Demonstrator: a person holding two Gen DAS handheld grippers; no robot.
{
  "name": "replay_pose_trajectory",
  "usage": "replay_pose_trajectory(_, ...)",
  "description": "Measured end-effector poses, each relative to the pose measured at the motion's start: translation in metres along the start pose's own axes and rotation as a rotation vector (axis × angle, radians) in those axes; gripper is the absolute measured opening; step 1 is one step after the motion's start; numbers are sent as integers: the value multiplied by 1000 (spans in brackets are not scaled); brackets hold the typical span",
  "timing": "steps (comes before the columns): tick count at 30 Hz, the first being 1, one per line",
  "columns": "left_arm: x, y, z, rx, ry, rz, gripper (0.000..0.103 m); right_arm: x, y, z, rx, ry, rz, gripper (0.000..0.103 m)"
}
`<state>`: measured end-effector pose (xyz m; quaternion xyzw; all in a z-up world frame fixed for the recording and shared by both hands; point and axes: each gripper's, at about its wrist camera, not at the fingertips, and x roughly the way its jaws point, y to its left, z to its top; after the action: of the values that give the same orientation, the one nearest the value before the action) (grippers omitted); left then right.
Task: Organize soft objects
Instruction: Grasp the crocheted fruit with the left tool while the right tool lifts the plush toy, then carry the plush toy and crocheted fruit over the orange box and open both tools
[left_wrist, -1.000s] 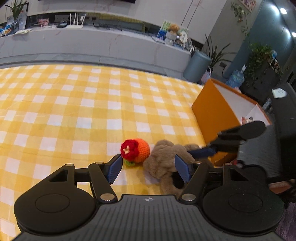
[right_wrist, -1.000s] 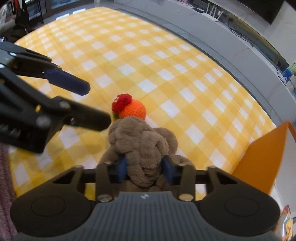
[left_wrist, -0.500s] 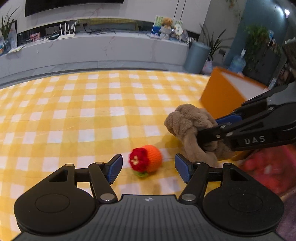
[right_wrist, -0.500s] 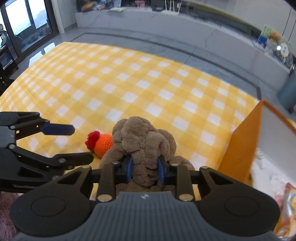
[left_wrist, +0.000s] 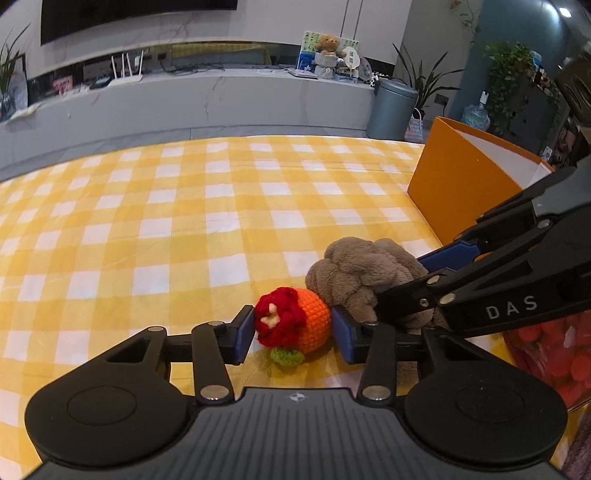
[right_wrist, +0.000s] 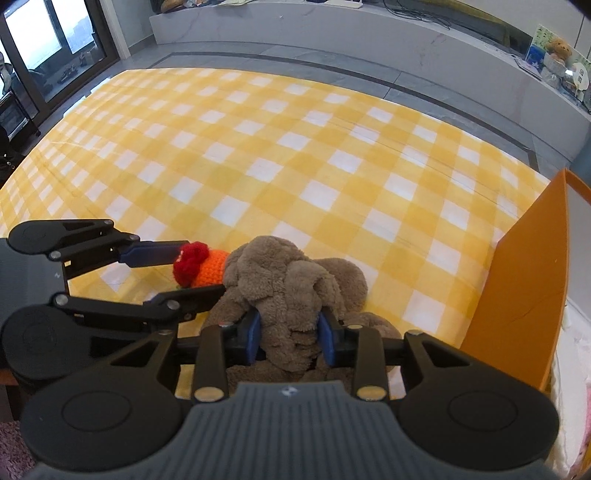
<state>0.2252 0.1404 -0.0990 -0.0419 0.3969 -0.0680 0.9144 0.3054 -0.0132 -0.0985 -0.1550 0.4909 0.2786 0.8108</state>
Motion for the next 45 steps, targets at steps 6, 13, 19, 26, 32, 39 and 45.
replay_pose_trajectory(6,-11,2,0,-17,-30,7,50,-9,5,-11,6,-55,-25,29)
replay_pose_trajectory(13,-44,0,-2,-61,-51,-14,50,-54,10,-15,30,-160,3,28)
replay_pose_trajectory(19,-80,-25,8,-44,-114,-14,50,-119,16,-11,8,-250,21,28)
replay_pose_trajectory(26,-118,-63,35,-27,-199,-61,50,-190,6,-21,1,-361,-30,28)
replay_pose_trajectory(32,-127,-103,60,16,-247,-108,50,-228,-27,-43,48,-403,-123,28)
replay_pose_trajectory(39,-107,-159,88,109,-251,-168,50,-242,-76,-70,139,-392,-191,28)
replay_pose_trajectory(45,-72,-195,102,178,-209,-198,50,-231,-116,-83,193,-344,-264,28)
